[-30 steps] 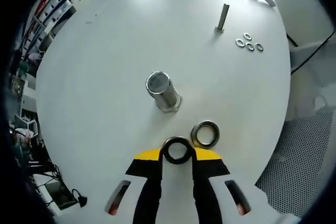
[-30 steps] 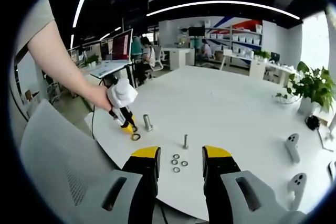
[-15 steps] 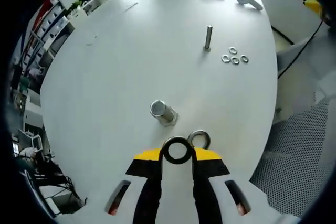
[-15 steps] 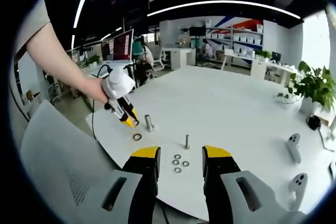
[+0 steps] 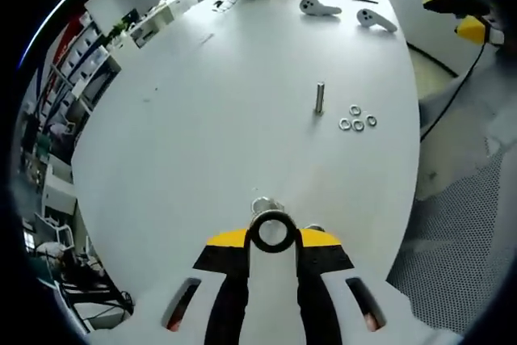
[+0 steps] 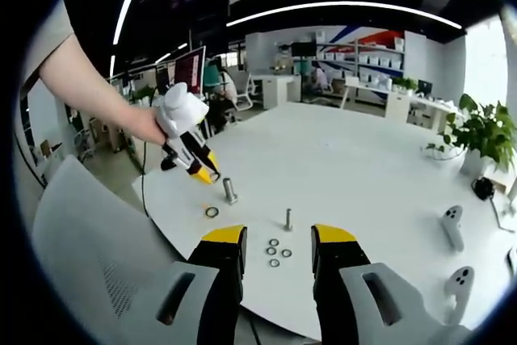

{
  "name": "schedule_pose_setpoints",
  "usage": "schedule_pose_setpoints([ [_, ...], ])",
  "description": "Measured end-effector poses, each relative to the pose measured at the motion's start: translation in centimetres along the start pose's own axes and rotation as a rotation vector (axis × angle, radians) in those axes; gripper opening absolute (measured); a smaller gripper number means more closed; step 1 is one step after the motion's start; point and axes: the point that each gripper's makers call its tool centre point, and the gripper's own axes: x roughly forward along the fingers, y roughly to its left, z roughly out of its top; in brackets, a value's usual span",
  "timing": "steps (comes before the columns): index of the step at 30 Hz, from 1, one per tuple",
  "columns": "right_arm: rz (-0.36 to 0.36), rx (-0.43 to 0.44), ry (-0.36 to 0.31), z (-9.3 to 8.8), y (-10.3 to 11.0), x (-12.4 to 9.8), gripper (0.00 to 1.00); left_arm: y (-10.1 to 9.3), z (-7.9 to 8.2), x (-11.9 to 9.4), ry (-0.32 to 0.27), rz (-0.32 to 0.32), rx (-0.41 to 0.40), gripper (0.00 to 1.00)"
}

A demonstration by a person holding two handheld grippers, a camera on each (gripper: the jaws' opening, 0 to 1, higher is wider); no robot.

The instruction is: Place the washer onto the threaded stud by aligning its center hole with the stud, sliding it down to the base, and recovering from edge contact or off-axis alignment until the washer reaches the visible bottom stop.

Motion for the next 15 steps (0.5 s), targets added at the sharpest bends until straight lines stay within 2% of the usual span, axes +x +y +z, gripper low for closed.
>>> schedule_pose_setpoints([
  [4, 0.001, -0.002, 0.0, 0.0, 0.0, 0.0, 0.34, 0.7, 0.9, 0.2, -0.024, 0.0, -0.054, 0.19],
  [15, -0.009, -0.002, 0.007, -0.2, -0.2, 0.0, 0.34, 0.7, 0.9, 1.9, 0.016, -0.016, -0.029, 0.19],
])
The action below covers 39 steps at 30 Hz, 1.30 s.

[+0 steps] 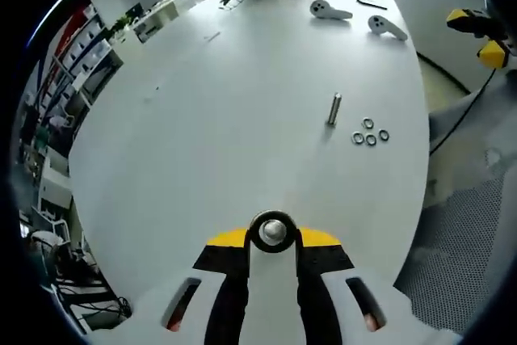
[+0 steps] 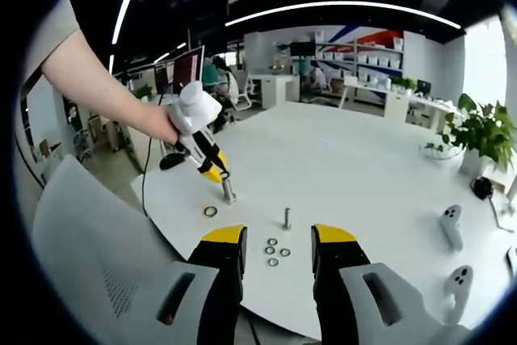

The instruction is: Place the washer onto the threaded stud by aligning its center hole with the stud, sliding it down to the base, and recovering from edge contact or off-axis alignment until the washer reaches the visible bottom stop.

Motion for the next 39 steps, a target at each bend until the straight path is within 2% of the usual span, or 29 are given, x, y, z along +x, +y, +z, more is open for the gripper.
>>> schedule_pose_setpoints([
  [16, -0.008, 0.005, -0.001, 0.0, -0.2, 0.0, 0.34, -0.2, -0.2, 0.8, 0.026, -0.024, 0.015, 0.19],
  [26, -0.017, 0.01, 0.004, -0.1, -0.5, 0.0, 0.34, -0.1, -0.6, 2.6, 0.043, -0.038, -0.008, 0.19],
  [39, -0.025, 0.016, 0.015, -0.4, -0.6, 0.0, 0.34, -0.6, -1.4, 4.9, 0.072, -0.054, 0.006, 0.19],
])
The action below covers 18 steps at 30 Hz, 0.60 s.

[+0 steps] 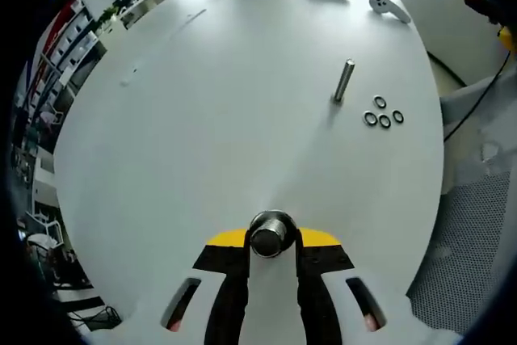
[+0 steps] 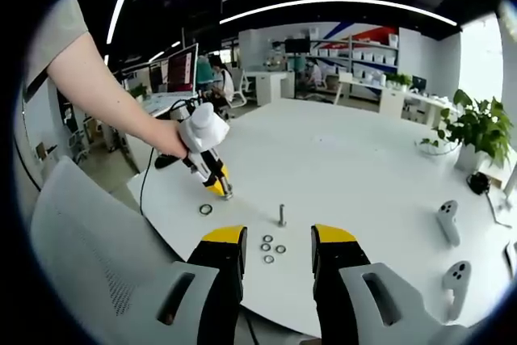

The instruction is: Place the washer onto the threaded stud by aligning its center hole with the stud, sliding it down to the base, and recovering from edge contact or off-axis alignment until the washer reaches the visible bottom stop.

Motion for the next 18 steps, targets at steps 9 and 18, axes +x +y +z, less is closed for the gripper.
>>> schedule_pose_setpoints([
  [9, -0.008, 0.002, 0.008, -0.21, -0.11, -0.04, 0.34, -0.13, -0.21, 0.41, -0.002, -0.002, -0.007, 0.2],
  [18, -0.002, -0.005, 0.019, -0.39, 0.02, 0.03, 0.34, -0.2, -0.41, 0.5, -0.007, -0.006, -0.007, 0.22],
])
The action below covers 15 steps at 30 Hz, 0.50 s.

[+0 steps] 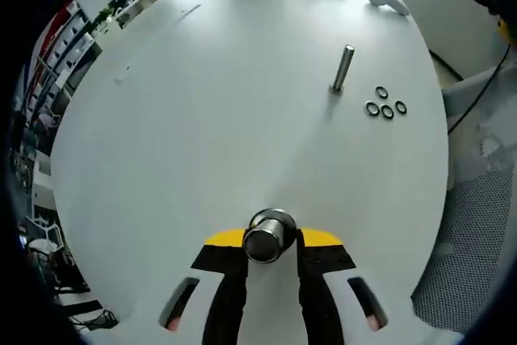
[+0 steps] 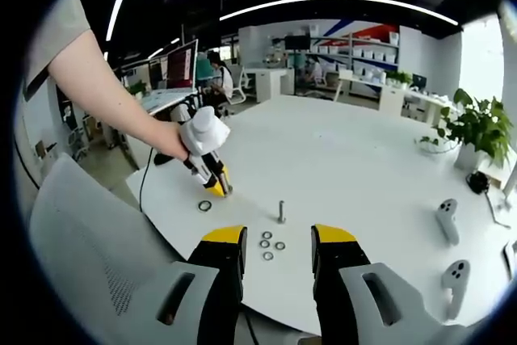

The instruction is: Place the washer onto the threaded stud by aligning its center hole with the stud, sliding it down to the base, and recovering from edge contact or off-axis alignment until the washer reaches the visible bottom stop.

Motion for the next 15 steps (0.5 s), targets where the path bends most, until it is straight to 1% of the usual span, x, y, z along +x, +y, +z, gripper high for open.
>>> schedule_pose_setpoints([
  [1, -0.002, -0.001, 0.001, 0.0, 0.0, 0.0, 0.34, 0.1, 0.0, 0.0, -0.004, 0.004, -0.035, 0.23],
  [3, -0.001, -0.001, -0.001, 0.0, 0.0, 0.0, 0.34, 0.0, 0.2, 0.0, -0.027, 0.004, -0.104, 0.31],
  [4, 0.001, -0.001, 0.0, 0.0, 0.0, 0.0, 0.34, 0.2, 0.4, 0.0, -0.044, 0.007, -0.127, 0.31],
  [6, 0.009, -0.007, 0.004, 0.0, 0.2, 0.1, 0.34, 0.1, 0.4, -0.5, -0.042, 0.009, -0.132, 0.28],
  [9, 0.021, -0.018, 0.012, -0.1, 0.4, 0.2, 0.34, -0.2, 0.3, -1.0, -0.047, 0.023, -0.135, 0.3],
  [11, 0.027, -0.018, 0.013, -0.1, 0.5, 0.3, 0.34, -0.4, -0.2, -1.3, -0.046, 0.033, -0.129, 0.31],
  [15, 0.032, -0.01, 0.017, -0.3, 0.7, 0.2, 0.34, -1.0, -1.7, -1.5, -0.041, 0.036, -0.167, 0.31],
])
